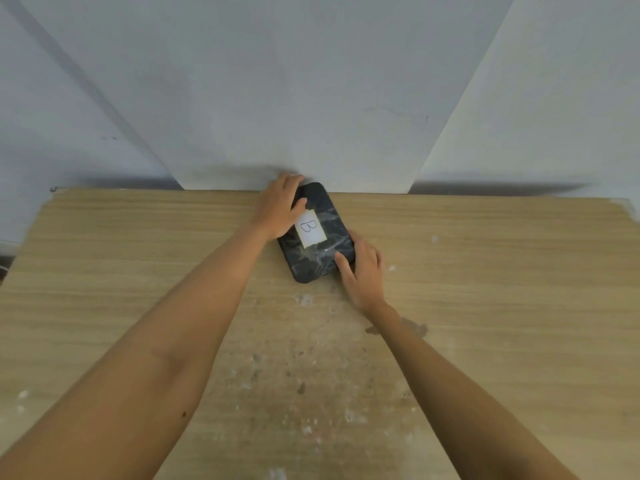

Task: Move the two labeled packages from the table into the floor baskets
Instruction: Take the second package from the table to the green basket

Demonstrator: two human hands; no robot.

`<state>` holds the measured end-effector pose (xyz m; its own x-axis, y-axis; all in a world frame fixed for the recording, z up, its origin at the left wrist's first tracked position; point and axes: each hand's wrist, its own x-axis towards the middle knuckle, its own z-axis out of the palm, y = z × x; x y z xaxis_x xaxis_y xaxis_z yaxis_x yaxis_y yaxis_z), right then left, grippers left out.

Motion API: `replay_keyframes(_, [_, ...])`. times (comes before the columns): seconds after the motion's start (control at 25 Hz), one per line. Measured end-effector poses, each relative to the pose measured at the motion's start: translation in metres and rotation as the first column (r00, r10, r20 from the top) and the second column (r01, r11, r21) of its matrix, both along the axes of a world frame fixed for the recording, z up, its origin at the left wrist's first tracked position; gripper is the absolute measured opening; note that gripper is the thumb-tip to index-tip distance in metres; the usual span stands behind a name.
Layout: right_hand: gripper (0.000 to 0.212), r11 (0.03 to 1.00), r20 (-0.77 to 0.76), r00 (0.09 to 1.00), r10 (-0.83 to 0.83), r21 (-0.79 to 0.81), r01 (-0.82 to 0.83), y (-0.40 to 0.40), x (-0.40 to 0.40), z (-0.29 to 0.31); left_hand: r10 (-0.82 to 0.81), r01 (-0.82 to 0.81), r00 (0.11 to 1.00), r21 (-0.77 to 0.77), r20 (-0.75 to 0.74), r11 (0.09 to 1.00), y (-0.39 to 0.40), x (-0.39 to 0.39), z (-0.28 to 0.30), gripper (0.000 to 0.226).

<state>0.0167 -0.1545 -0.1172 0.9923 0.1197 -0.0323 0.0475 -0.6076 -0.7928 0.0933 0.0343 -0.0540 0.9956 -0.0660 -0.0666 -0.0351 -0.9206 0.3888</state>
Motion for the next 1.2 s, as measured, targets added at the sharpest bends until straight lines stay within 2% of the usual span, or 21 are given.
replay_keyframes(0.12, [0.046, 0.999, -0.001, 1.0, -0.015, -0.035, 0.015, -0.002, 0.006, 0.002, 0.034, -0.038, 0.996, -0.044, -0.088, 0.998, 0.003, -0.003, -0.01, 0.049])
replay_keyframes(0.28, [0.043, 0.968, -0.056, 0.966, -0.252, -0.012, 0.251, 0.012, -0.007, 0.006, 0.146, -0.159, 0.982, -0.105, -0.123, 0.982, 0.006, -0.019, -0.02, 0.051])
replay_keyframes(0.36, [0.043, 0.951, -0.095, 0.947, -0.307, -0.011, 0.308, 0.018, -0.018, 0.007, 0.193, -0.211, 0.97, -0.122, -0.144, 0.97, 0.003, -0.029, -0.021, 0.052])
replay_keyframes(0.48, [0.042, 0.947, -0.132, 0.94, -0.314, 0.032, 0.321, 0.015, -0.027, 0.014, 0.241, -0.272, 0.954, -0.184, -0.177, 0.944, -0.006, -0.049, -0.015, 0.05])
replay_keyframes(0.6, [0.048, 0.934, -0.178, 0.946, -0.27, 0.189, 0.302, 0.0, -0.031, 0.032, 0.271, -0.306, 0.949, -0.268, -0.16, 0.914, -0.02, -0.074, 0.003, 0.051])
replay_keyframes(0.72, [0.05, 0.896, -0.185, 0.943, -0.277, 0.304, 0.323, -0.023, -0.04, 0.061, 0.252, -0.269, 0.963, -0.333, -0.094, 0.904, -0.042, -0.101, 0.033, 0.053])
replay_keyframes(0.92, [0.045, 0.882, -0.022, 0.946, -0.325, 0.355, 0.311, -0.074, -0.075, 0.109, 0.172, -0.136, 0.983, -0.374, 0.065, 0.917, -0.079, -0.15, 0.084, 0.053])
replay_keyframes(1.08, [0.036, 0.866, 0.022, 0.941, -0.337, 0.4, 0.3, -0.122, -0.118, 0.143, 0.132, -0.056, 0.979, -0.414, 0.155, 0.908, -0.116, -0.194, 0.106, 0.053])
replay_keyframes(1.2, [0.032, 0.869, 0.009, 0.949, -0.316, 0.403, 0.286, -0.163, -0.157, 0.162, 0.089, 0.017, 0.979, -0.508, 0.183, 0.861, -0.154, -0.223, 0.111, 0.056])
